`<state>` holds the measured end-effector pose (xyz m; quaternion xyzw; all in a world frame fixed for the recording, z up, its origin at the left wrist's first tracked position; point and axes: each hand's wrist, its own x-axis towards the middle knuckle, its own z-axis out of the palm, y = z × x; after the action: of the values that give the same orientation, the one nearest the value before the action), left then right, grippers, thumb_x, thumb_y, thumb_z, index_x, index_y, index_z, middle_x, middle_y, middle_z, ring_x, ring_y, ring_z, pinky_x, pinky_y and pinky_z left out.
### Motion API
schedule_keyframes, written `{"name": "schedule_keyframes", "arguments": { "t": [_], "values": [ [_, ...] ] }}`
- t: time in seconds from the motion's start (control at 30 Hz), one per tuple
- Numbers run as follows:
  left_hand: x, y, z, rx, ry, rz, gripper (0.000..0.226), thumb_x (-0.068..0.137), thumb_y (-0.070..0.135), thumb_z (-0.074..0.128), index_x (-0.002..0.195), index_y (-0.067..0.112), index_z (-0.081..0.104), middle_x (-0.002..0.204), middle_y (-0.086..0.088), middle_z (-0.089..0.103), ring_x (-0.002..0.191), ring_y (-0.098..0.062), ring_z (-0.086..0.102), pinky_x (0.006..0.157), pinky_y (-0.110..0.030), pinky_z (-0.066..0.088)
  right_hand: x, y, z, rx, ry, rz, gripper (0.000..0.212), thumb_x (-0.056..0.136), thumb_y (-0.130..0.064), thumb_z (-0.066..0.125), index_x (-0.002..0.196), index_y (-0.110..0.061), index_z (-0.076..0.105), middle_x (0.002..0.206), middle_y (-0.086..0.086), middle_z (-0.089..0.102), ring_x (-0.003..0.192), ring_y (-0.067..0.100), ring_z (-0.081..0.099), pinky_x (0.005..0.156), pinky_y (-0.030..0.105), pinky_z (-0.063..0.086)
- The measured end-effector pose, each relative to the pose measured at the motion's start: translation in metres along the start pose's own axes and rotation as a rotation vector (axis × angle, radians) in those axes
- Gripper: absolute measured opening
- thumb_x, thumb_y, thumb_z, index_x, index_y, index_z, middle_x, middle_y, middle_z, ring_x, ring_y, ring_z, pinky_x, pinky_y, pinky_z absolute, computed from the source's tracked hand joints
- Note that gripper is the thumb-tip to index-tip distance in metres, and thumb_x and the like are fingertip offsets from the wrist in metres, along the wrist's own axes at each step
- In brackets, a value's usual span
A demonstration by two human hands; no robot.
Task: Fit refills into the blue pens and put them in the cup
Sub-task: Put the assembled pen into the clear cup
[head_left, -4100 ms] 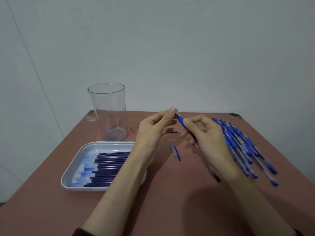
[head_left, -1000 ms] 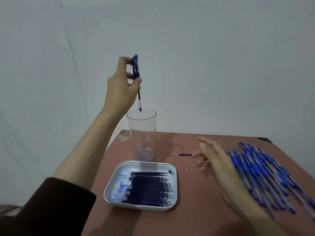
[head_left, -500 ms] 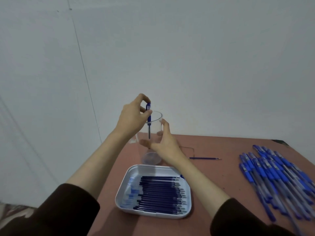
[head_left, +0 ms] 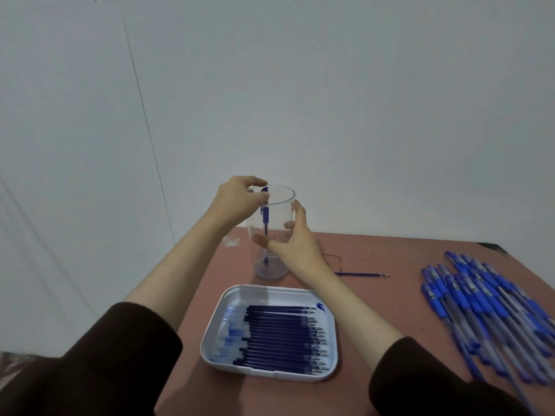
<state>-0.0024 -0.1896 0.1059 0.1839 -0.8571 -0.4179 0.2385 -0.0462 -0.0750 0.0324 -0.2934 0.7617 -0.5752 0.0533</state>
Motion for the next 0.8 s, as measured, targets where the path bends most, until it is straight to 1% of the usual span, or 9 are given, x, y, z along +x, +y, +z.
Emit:
{"name": "schedule_keyframes", "arguments": {
  "t": [0.07,0.17,0.27,0.33,0.4,0.43,0.57,0.67,0.8],
  "values": [
    [-0.001,-0.001,-0.001,-0.001,0.012,0.006,0.035,0.089,0.017,0.058,0.124,0.022,0.061,0.115,-0.003,0.057,0.107,-0.008,0.049,0.085,-0.021,0.035,0.0,0.0,0.001,0.006,0.004,-0.003,0.103,0.076,-0.039,0.079,0.151,-0.026,0.01,0.146,0.008,0.04,0.135,0.022,0.038,0.104,0.034,0.037],
    [-0.002,-0.001,-0.002,0.007,0.012,0.009,0.039,0.089,0.018,0.058,0.128,0.022,0.057,0.12,-0.005,0.057,0.114,-0.011,0.05,0.087,-0.021,0.035,0.0,0.0,0.001,0.009,0.008,-0.02,0.107,0.075,-0.039,0.08,0.152,-0.027,0.006,0.148,0.008,0.038,0.137,0.023,0.035,0.102,0.03,0.035],
    [-0.003,0.0,-0.003,0.024,0.022,0.012,0.041,0.09,0.02,0.057,0.131,0.023,0.055,0.12,-0.008,0.058,0.11,-0.016,0.052,0.089,-0.023,0.036,0.001,-0.001,0.002,-0.001,0.0,-0.012,0.11,0.074,-0.039,0.08,0.152,-0.026,0.004,0.15,0.009,0.036,0.137,0.024,0.035,0.103,0.032,0.035],
    [-0.004,0.001,-0.003,0.027,0.026,0.021,0.041,0.09,0.021,0.057,0.131,0.023,0.054,0.12,-0.009,0.058,0.111,-0.018,0.052,0.091,-0.024,0.038,0.002,-0.001,0.002,0.001,-0.003,-0.013,0.11,0.074,-0.037,0.08,0.152,-0.026,0.003,0.149,0.008,0.036,0.137,0.024,0.035,0.1,0.029,0.035],
    [-0.006,0.003,-0.003,0.031,0.025,0.029,0.042,0.091,0.021,0.056,0.133,0.023,0.053,0.125,-0.009,0.056,0.117,-0.018,0.05,0.092,-0.024,0.037,0.002,-0.002,0.0,0.0,-0.011,-0.012,0.111,0.074,-0.037,0.08,0.152,-0.027,0.002,0.148,0.007,0.037,0.135,0.023,0.037,0.093,0.025,0.033],
    [-0.007,0.004,-0.003,0.035,0.027,0.034,0.042,0.092,0.021,0.055,0.134,0.022,0.052,0.128,-0.009,0.054,0.12,-0.018,0.049,0.092,-0.024,0.036,0.002,-0.002,0.0,0.0,-0.012,-0.011,0.111,0.074,-0.037,0.08,0.152,-0.027,0.001,0.148,0.007,0.038,0.134,0.023,0.037,0.093,0.024,0.032],
    [-0.009,0.009,-0.003,0.058,0.042,0.045,0.042,0.093,0.024,0.053,0.136,0.023,0.05,0.135,-0.01,0.05,0.127,-0.018,0.045,0.092,-0.025,0.034,0.002,-0.003,-0.003,0.001,-0.007,-0.001,0.113,0.073,-0.039,0.081,0.153,-0.028,0.002,0.148,0.009,0.038,0.134,0.024,0.039,0.098,0.027,0.034],
    [-0.01,0.011,-0.004,0.07,0.04,0.05,0.042,0.094,0.026,0.053,0.136,0.022,0.05,0.135,-0.01,0.05,0.127,-0.018,0.044,0.095,-0.027,0.035,0.002,-0.004,-0.005,-0.003,-0.02,0.01,0.11,0.075,-0.038,0.08,0.153,-0.028,0.003,0.146,0.008,0.04,0.131,0.024,0.042,0.096,0.027,0.036],
    [-0.01,0.009,-0.004,0.071,0.031,0.032,0.042,0.093,0.026,0.054,0.134,0.023,0.051,0.135,-0.011,0.051,0.127,-0.019,0.045,0.095,-0.027,0.035,0.002,-0.003,-0.006,-0.02,-0.039,0.036,0.106,0.076,-0.039,0.078,0.152,-0.026,0.005,0.148,0.009,0.039,0.133,0.026,0.041,0.098,0.03,0.037]
  ]
}}
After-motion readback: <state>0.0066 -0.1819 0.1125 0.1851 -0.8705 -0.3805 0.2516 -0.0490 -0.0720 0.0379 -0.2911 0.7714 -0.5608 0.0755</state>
